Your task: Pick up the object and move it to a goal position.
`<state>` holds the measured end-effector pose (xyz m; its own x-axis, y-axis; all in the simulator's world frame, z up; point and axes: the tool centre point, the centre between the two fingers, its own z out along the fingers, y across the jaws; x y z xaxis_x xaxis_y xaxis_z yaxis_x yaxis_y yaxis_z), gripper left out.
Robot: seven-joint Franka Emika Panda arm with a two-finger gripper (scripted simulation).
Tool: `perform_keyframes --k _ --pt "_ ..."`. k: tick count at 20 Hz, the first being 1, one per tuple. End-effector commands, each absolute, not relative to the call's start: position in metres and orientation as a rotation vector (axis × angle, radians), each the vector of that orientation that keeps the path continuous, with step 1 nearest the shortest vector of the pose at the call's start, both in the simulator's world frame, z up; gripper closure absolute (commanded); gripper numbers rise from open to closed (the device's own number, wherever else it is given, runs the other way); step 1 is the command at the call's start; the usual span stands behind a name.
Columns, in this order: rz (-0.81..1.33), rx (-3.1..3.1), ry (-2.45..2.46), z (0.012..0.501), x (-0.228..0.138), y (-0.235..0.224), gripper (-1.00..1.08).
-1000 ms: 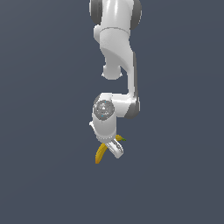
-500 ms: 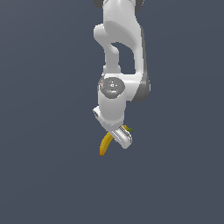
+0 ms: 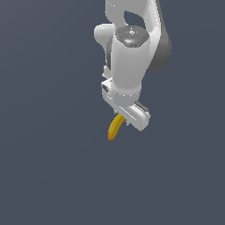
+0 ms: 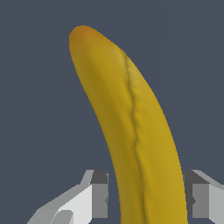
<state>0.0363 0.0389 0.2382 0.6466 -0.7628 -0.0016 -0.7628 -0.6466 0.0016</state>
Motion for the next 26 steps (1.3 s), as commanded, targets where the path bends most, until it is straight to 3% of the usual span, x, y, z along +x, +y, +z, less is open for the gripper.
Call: perform_keyframes --k 1,16,26 --pt "0.0 2.849 -1.321 0.269 0.032 0.048 1.08" --pt "0.001 2.85 -1.319 0.432 0.011 0.103 1.08" --pt "0.0 2.851 -1.318 0.488 0.006 0.123 1.08"
